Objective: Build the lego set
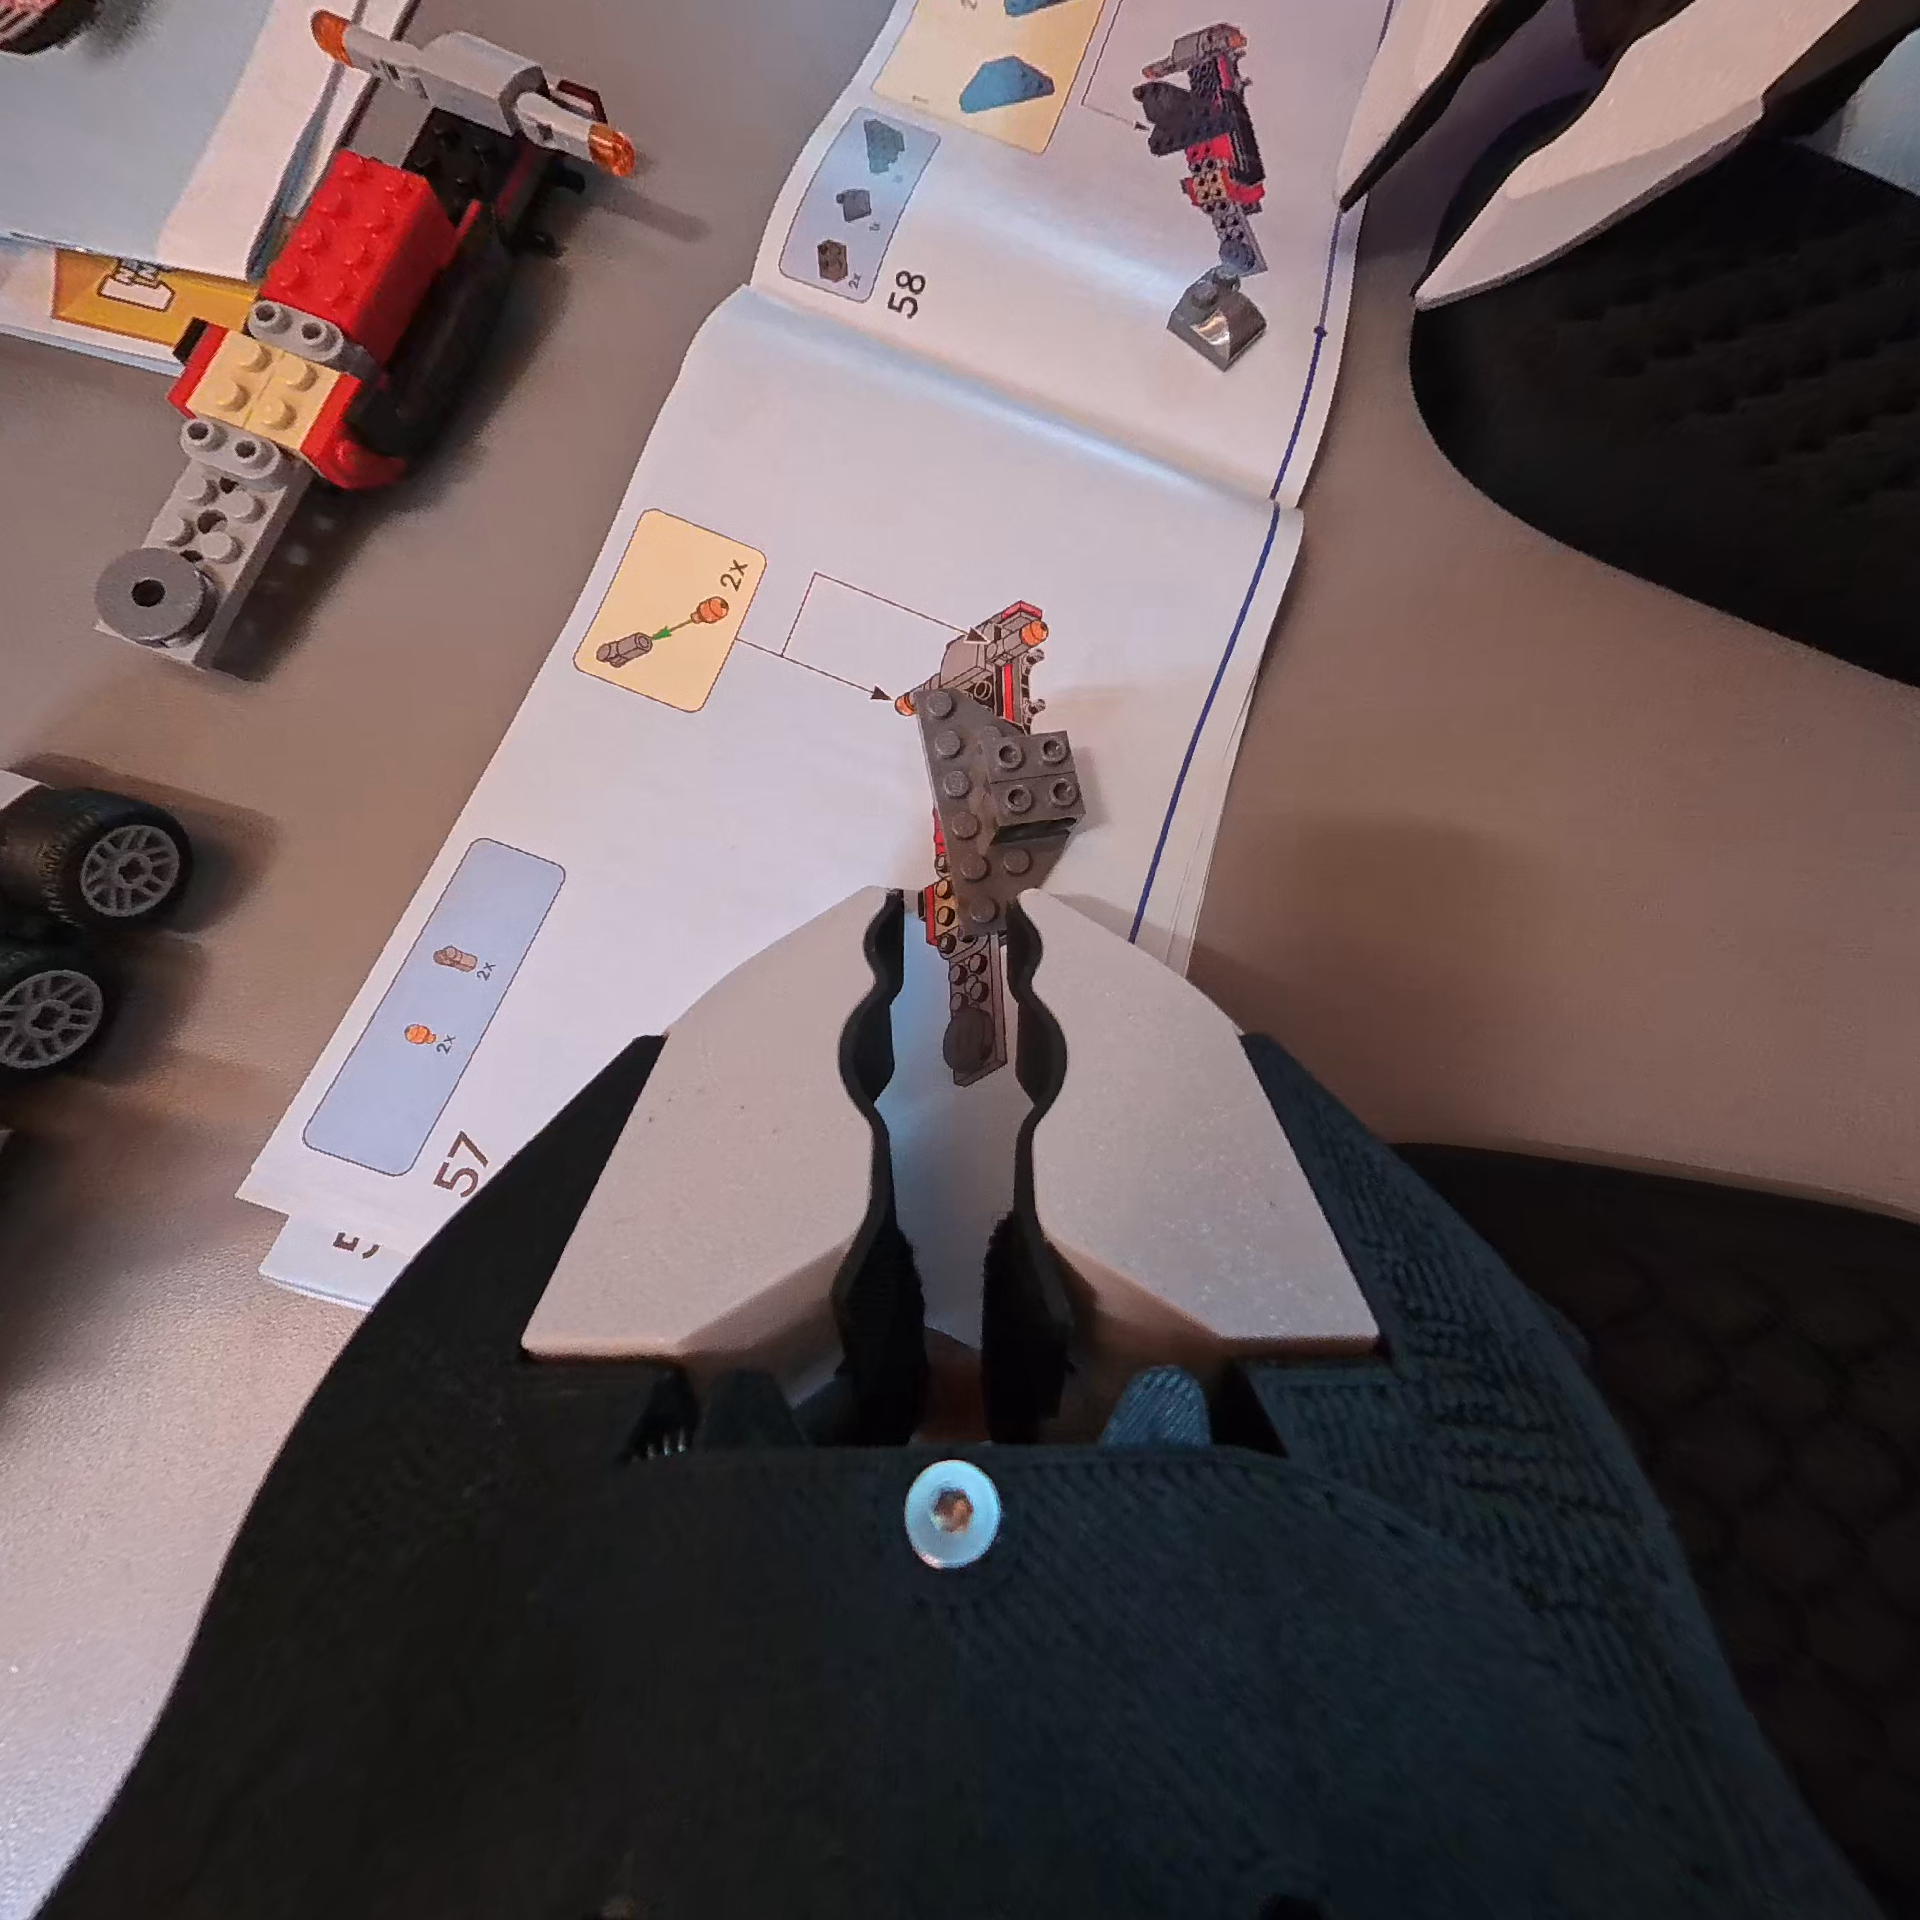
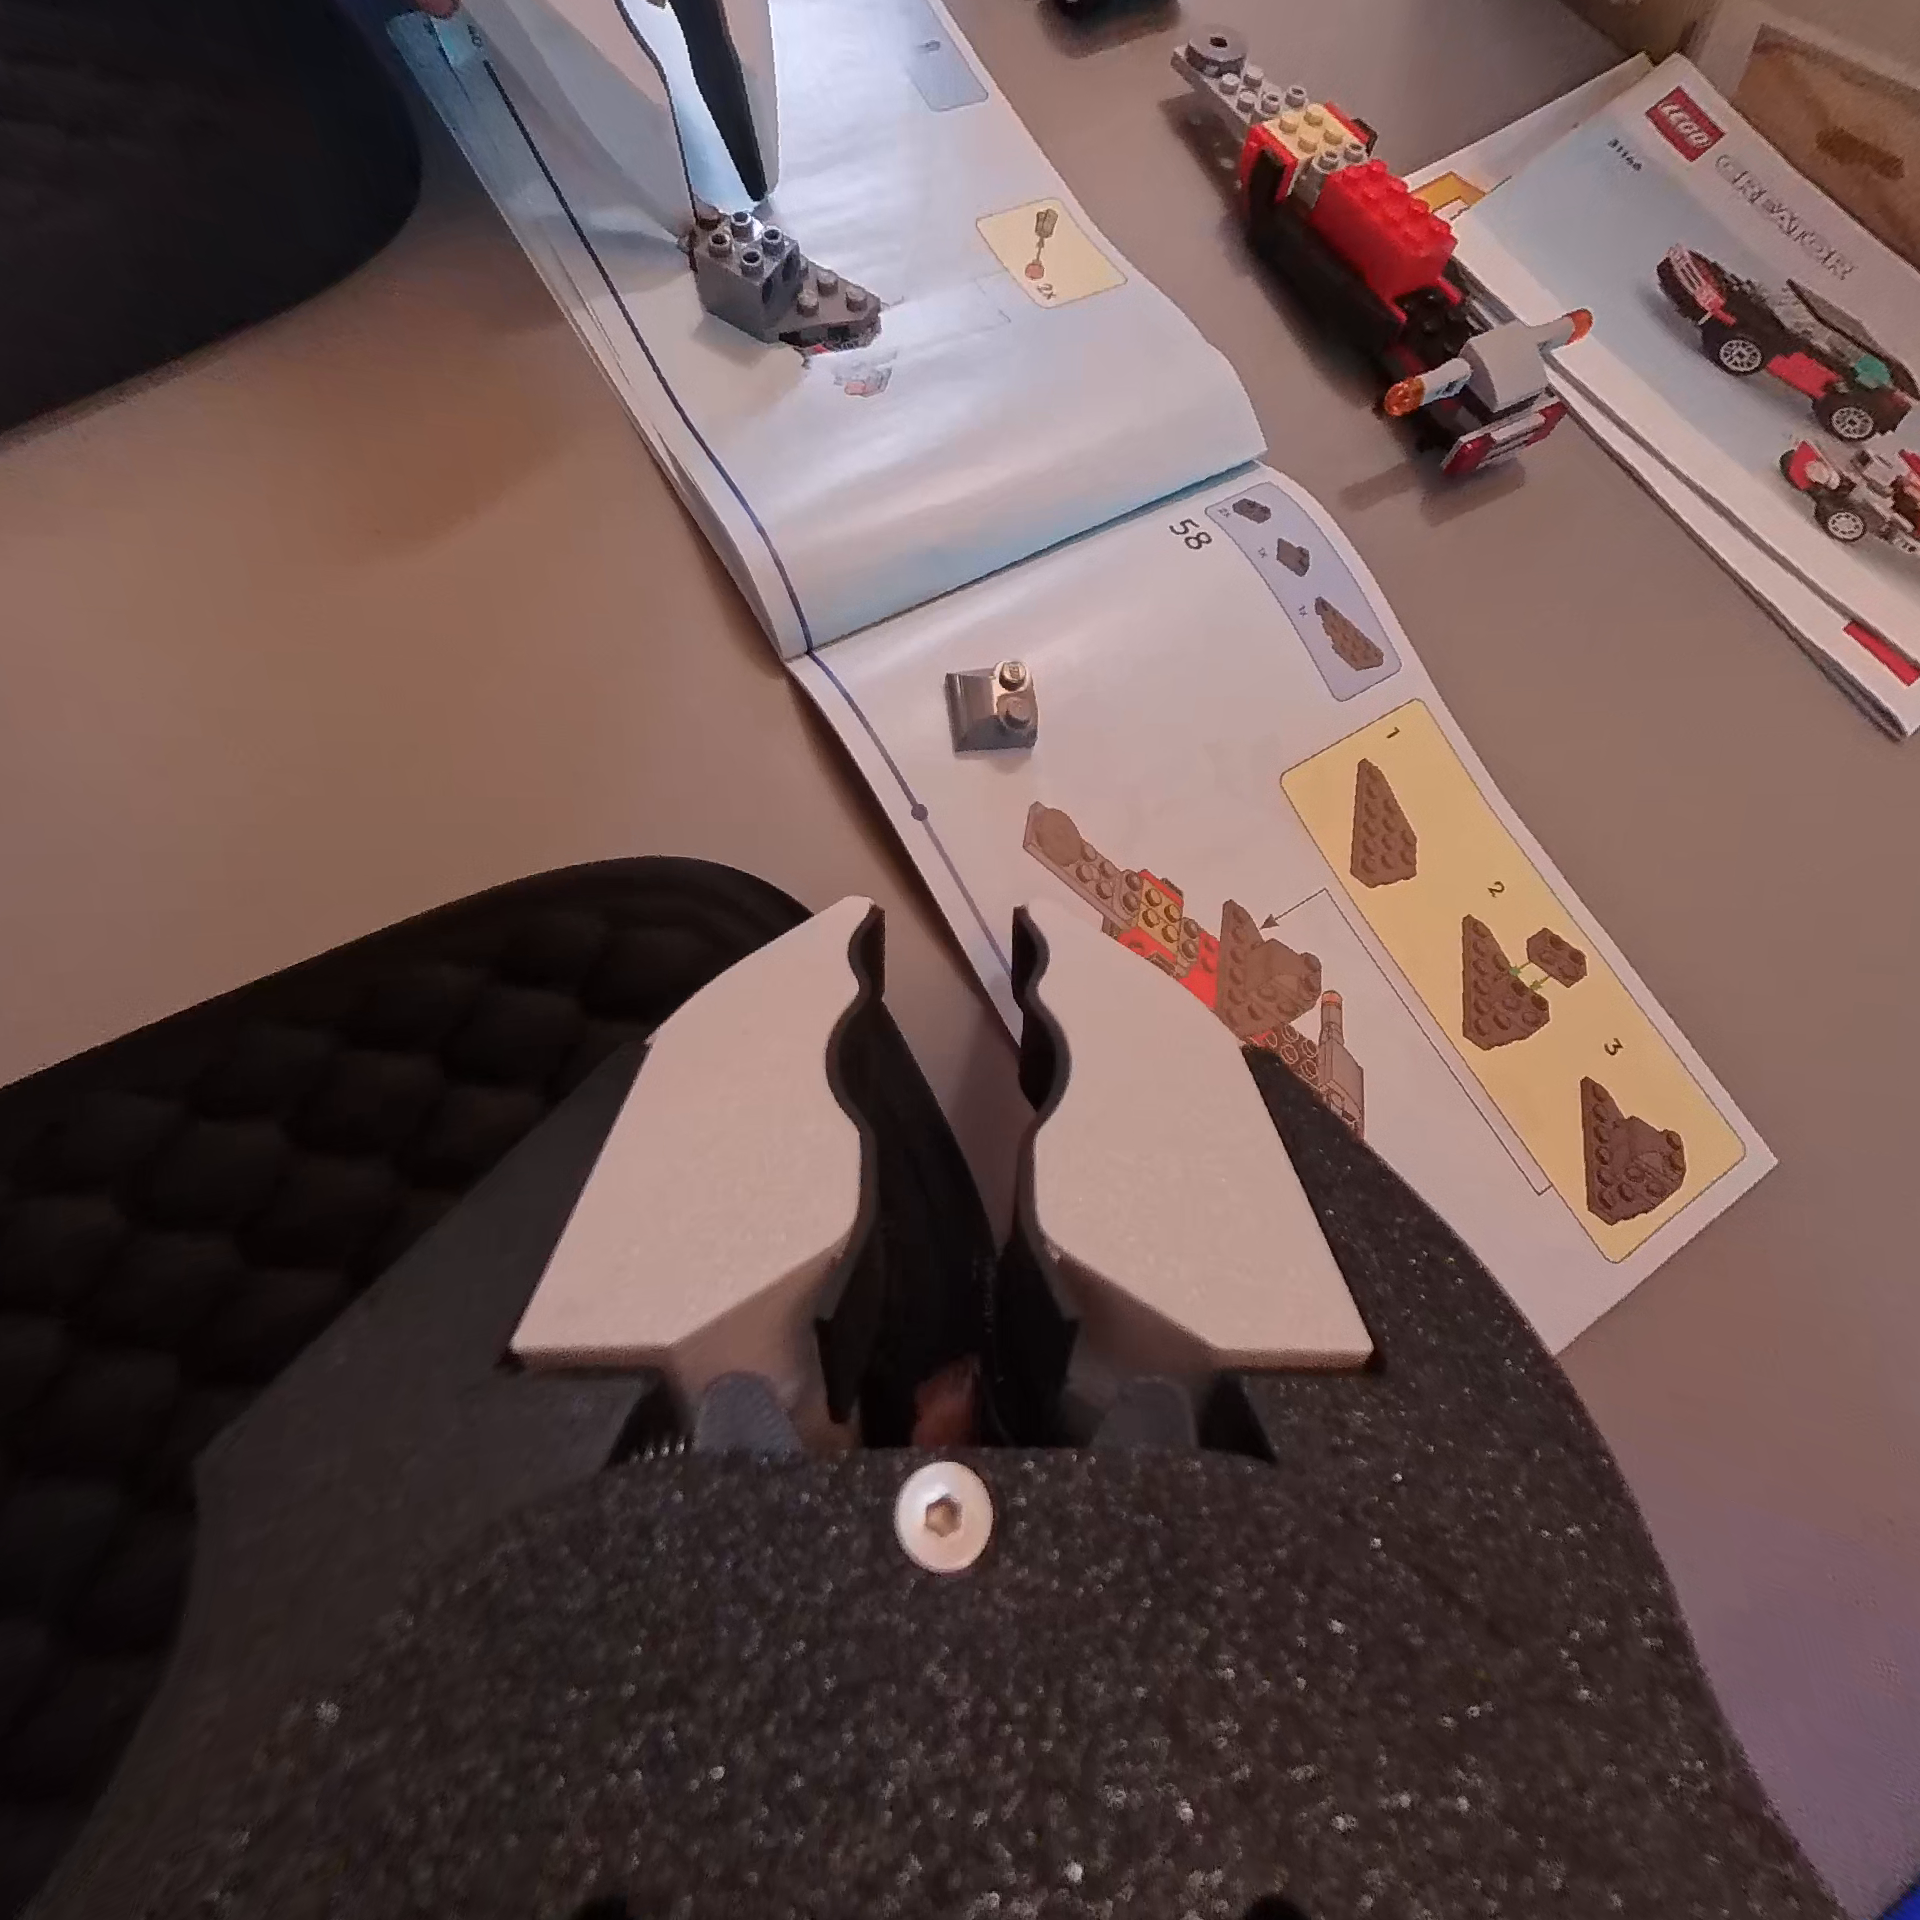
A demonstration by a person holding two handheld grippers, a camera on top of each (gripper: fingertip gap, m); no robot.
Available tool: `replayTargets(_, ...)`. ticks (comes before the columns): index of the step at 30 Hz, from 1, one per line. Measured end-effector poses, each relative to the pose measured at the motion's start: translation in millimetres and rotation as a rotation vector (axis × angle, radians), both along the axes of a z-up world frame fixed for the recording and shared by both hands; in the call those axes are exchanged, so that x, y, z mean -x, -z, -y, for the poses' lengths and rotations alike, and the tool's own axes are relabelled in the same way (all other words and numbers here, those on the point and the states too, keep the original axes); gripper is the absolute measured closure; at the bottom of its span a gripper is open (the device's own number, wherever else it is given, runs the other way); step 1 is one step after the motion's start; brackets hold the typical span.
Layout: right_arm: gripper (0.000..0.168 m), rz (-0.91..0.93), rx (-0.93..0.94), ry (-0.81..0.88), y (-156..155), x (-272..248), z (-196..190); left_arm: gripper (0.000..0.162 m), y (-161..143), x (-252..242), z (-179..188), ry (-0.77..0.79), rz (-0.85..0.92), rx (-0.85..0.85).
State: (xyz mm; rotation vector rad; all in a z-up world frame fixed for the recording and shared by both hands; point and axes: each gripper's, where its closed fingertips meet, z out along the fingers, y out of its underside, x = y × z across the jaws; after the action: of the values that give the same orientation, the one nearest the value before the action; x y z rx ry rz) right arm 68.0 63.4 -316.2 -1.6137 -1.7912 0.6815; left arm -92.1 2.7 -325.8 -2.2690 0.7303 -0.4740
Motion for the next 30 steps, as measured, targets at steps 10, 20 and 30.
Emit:
replayTargets(10, 0.144, 0.031, 0.149, 0.253, -2.6, 13.6, 2.2, 0.147, -0.2, -1.7, 1.3, 0.012, -0.006, 0.005)
replayTargets(20, 0.142, 0.009, 0.1, 0.241, -4.7, 33.2, 5.3, 0.147, -0.2, -1.8, 1.9, 0.018, -0.036, 0.002)
replayTargets(30, 0.143, -0.02, 0.071, 0.195, -9.6, 28.3, 9.1, 0.147, -0.3, -1.4, 1.5, 0.019, -0.041, -0.002)
